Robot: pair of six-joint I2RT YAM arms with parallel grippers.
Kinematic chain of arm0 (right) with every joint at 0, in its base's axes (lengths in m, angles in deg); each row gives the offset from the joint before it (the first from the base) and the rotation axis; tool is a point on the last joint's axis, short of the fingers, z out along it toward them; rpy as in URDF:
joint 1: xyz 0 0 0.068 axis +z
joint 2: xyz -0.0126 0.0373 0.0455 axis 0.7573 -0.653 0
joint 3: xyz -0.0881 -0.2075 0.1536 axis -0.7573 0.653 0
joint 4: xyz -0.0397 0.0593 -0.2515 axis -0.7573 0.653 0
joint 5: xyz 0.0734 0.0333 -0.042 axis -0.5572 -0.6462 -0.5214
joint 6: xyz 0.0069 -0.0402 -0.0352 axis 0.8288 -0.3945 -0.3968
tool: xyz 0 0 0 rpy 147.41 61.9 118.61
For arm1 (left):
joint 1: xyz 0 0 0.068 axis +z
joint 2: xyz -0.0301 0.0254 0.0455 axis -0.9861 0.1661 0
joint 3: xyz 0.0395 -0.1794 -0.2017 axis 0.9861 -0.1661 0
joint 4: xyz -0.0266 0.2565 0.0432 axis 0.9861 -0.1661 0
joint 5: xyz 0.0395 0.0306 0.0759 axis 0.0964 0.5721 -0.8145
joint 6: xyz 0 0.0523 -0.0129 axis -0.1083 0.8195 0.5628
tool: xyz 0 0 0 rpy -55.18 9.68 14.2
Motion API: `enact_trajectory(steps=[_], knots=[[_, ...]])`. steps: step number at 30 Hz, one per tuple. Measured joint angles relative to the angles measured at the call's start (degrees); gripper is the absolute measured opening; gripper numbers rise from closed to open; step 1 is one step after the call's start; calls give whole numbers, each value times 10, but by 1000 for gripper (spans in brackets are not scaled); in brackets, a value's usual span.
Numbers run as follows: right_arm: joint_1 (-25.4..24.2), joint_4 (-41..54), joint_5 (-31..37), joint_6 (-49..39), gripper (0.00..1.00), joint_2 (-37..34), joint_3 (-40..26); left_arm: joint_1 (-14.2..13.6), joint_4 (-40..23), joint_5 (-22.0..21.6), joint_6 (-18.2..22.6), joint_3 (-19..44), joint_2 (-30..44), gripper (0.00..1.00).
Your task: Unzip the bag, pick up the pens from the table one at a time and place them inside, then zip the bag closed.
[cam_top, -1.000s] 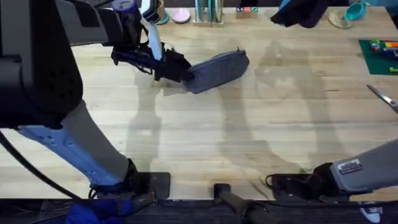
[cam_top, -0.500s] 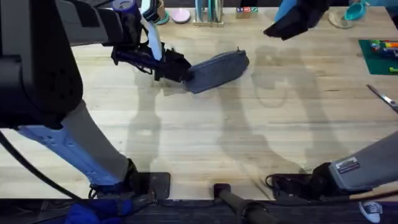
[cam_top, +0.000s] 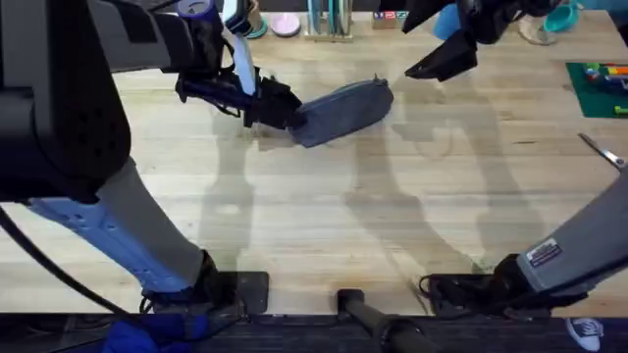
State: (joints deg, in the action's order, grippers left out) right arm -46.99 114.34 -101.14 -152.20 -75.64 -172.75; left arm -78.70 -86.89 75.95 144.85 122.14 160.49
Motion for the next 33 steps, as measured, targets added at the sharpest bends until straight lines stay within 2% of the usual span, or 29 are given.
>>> enact_trajectory(steps=[9, 18, 27, 33], knots=[[-11, 1, -22, -18, 914, -17, 0, 0, 0, 0, 0, 0, 0, 42], [-10, 1, -41, -24, 911, -66, 0, 0, 0, 0, 0, 0, 0, 42], [-10, 1, -54, -29, 843, -92, 0, 0, 0, 0, 0, 0, 0, 42], [-10, -2, -60, -33, 840, -96, -1, 0, 0, 0, 0, 0, 0, 42]])
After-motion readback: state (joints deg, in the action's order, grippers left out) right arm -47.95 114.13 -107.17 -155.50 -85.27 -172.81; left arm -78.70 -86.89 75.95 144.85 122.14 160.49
